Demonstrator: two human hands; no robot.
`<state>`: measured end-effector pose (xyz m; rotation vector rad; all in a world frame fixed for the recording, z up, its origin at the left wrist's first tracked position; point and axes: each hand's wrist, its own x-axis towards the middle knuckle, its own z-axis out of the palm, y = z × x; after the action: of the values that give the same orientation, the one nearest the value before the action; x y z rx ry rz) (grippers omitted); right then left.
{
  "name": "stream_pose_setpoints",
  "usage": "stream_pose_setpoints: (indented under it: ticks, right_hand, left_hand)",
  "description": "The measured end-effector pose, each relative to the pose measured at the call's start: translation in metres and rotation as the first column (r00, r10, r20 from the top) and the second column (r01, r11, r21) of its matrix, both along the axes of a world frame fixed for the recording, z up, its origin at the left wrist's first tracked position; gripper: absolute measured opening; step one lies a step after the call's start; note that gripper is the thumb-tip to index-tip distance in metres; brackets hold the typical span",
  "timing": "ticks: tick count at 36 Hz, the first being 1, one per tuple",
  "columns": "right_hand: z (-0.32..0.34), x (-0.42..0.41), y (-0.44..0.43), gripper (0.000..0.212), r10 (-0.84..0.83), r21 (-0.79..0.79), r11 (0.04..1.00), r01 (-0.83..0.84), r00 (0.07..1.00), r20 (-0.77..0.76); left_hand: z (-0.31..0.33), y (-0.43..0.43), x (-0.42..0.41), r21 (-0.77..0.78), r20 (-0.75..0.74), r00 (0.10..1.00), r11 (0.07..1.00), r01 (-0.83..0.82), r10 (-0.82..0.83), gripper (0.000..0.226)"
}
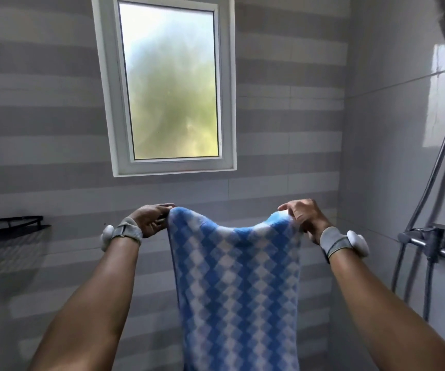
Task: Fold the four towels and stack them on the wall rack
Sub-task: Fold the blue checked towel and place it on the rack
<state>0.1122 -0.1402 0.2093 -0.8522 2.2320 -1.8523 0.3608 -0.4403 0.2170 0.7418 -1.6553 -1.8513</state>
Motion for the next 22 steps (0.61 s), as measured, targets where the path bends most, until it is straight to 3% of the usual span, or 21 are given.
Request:
stream_pose_setpoints:
  ticks: [3,5,7,10,13,15,17,18,21,22]
  right_hand:
    - [-0.007,-0.002,0.004,0.036,0.024,0.093,0.995,-0.027,0.999,0.034]
    - [-0.013,-0.004,0.004,0.023,0.064,0.13,0.99,-0.063,0.998,-0.005]
    - [-0.015,-0.002,0.006,0.005,0.052,0.11,0.993,-0.047,0.998,-0.042]
    - [-0.013,0.0,0.007,0.011,0.011,0.039,0.999,-0.008,0.998,-0.063]
    - [-0.014,-0.007,0.007,0.016,-0.076,0.017,0.997,0.077,0.997,-0.031]
    - [-0.014,-0.011,0.006,0.019,-0.106,0.054,0.993,0.107,0.994,-0.021]
    - [-0.012,-0.01,0.006,0.013,-0.112,0.128,0.985,0.114,0.993,-0.025]
    - [-0.014,-0.006,0.008,0.02,-0.081,0.217,0.973,0.083,0.997,-0.018]
    - [-0.017,-0.005,0.011,0.068,-0.009,0.541,0.841,0.01,1.0,-0.005]
    - [-0.02,-0.007,0.011,0.062,0.027,0.598,0.801,-0.015,1.0,-0.011]
  left_hand:
    - [0.0,-0.005,0.006,0.051,0.075,0.995,0.997,0.061,-0.064,0.019]
    - [-0.003,-0.004,0.009,0.044,0.144,0.982,0.992,0.115,-0.12,0.026]
    - [-0.007,-0.001,0.009,-0.006,0.19,0.979,0.997,0.082,-0.08,0.016]
    - [-0.012,0.0,0.006,-0.086,0.132,0.99,0.995,-0.042,0.053,0.014]
    - [-0.012,0.001,0.009,-0.025,0.062,0.994,0.995,-0.094,0.095,0.005]
    - [-0.009,0.001,0.012,0.024,0.032,0.997,0.997,-0.069,0.068,0.012]
    - [-0.006,0.003,0.013,0.04,0.018,0.999,0.998,-0.048,0.048,0.014]
    - [-0.009,0.003,0.013,0.034,0.025,0.999,0.999,-0.041,0.04,0.012]
    - [-0.012,0.006,0.013,-0.027,0.052,0.997,0.998,-0.048,0.049,0.008]
    - [-0.014,0.006,0.013,-0.047,0.053,0.997,0.997,-0.055,0.058,0.008]
